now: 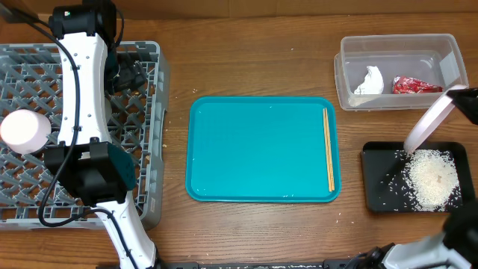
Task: Sort waste into correct bins and load items into the dishwasher
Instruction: 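Carry the empty plate left and set it on the teal tray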
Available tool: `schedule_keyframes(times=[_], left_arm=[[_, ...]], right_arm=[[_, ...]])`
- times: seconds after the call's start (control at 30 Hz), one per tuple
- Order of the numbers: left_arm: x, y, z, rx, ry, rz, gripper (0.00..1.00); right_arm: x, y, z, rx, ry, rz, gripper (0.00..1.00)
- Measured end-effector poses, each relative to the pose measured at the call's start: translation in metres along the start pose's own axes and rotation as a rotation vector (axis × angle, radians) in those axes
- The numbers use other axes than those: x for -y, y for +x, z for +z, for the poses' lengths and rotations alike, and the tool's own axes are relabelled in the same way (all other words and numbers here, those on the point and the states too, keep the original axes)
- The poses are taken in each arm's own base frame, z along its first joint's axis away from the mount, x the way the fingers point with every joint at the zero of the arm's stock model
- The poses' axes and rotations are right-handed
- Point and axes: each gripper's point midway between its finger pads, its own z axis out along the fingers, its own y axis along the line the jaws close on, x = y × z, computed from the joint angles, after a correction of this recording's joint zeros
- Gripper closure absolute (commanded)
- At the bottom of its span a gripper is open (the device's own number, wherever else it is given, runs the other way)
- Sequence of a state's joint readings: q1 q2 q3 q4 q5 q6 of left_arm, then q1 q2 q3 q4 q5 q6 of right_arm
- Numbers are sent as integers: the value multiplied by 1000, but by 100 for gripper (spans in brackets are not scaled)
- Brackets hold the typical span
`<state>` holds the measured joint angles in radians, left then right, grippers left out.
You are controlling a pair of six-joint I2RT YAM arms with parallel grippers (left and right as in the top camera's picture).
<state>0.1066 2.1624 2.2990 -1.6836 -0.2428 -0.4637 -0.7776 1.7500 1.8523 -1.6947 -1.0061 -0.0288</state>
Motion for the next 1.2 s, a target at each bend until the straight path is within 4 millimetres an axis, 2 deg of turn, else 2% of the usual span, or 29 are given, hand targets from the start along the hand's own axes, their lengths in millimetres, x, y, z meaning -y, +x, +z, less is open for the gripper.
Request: schedule_keyframes(times=[0.1, 0.2, 0.3, 0.5, 0.6, 0.77, 0.97, 1.07, 1.1, 1.2], left_arm=[[0, 0, 0, 0, 0, 0, 0], [0, 0, 0, 0, 0, 0, 0], [0, 0, 0, 0, 0, 0, 0], [0, 0, 0, 0, 0, 0, 0], [0, 0, 0, 0, 0, 0, 0], [0, 0, 0, 0, 0, 0, 0], [0, 0, 0, 0, 0, 0, 0], [0, 0, 0, 0, 0, 0, 0], [0, 0, 0, 0, 0, 0, 0], [0, 0, 0, 0, 0, 0, 0]], right_arm=[[-28, 26, -10, 37, 10, -111, 96], [-48, 53, -2, 11, 35, -211, 96], [-70, 83, 19, -59, 47, -351, 96], [-108, 153, 81, -268, 40, -630, 96], [-121, 180, 112, -301, 77, -727, 96], [-119, 224, 171, -261, 220, -808, 96], [-109, 289, 255, -184, 233, -866, 96], [-97, 322, 298, -188, 212, -886, 96], [-93, 328, 306, -193, 217, -890, 96], [-69, 350, 336, -227, 259, -901, 88]])
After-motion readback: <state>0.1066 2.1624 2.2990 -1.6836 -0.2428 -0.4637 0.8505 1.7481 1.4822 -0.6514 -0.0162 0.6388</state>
